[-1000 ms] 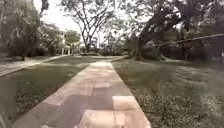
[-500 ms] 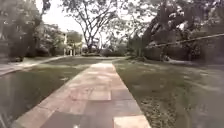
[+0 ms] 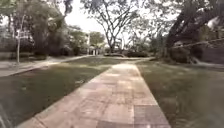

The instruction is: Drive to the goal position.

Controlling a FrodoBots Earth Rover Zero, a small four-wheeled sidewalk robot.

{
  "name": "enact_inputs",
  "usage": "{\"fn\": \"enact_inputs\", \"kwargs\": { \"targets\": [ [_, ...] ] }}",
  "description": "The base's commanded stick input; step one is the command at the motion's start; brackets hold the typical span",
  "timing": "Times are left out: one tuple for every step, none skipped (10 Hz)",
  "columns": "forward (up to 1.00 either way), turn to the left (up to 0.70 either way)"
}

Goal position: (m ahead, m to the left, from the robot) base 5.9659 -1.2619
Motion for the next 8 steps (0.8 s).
{"fn": "enact_inputs", "kwargs": {
  "targets": [
    [1.00, 0.00],
    [1.00, 0.00],
    [1.00, 0.00],
    [1.00, 0.00],
    [1.00, 0.00],
    [1.00, 0.00],
    [1.00, 0.00],
    [1.00, 0.00]
  ]
}}
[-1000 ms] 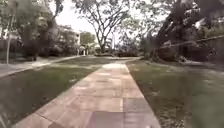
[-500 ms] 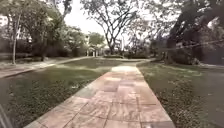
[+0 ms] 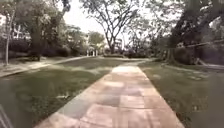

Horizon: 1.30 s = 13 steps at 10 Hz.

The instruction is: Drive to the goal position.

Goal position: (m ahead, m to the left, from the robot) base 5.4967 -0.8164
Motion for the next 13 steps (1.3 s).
{"fn": "enact_inputs", "kwargs": {
  "targets": [
    [1.00, 0.00],
    [1.00, 0.00],
    [1.00, 0.00],
    [1.00, 0.00],
    [1.00, 0.00],
    [1.00, 0.00],
    [1.00, -0.01],
    [1.00, -0.17],
    [1.00, -0.40],
    [1.00, -0.40],
    [1.00, -0.40],
    [1.00, -0.40],
    [1.00, -0.35]
  ]
}}
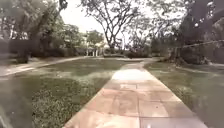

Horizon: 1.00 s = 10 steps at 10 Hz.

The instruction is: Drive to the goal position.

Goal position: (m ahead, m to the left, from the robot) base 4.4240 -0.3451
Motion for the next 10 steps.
{"fn": "enact_inputs", "kwargs": {
  "targets": [
    [1.00, -0.06],
    [1.00, -0.01],
    [1.00, 0.00],
    [1.00, 0.00],
    [1.00, 0.00],
    [1.00, 0.00],
    [1.00, 0.00],
    [1.00, 0.00],
    [1.00, 0.00],
    [1.00, 0.00]
  ]
}}
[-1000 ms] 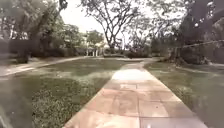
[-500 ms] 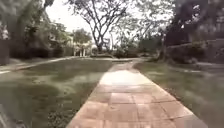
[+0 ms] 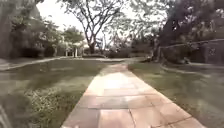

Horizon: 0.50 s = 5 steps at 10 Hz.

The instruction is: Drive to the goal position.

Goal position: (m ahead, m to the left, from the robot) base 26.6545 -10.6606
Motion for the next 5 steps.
{"fn": "enact_inputs", "kwargs": {
  "targets": [
    [1.00, 0.00],
    [1.00, 0.00],
    [1.00, 0.00],
    [1.00, 0.00],
    [1.00, 0.00]
  ]
}}
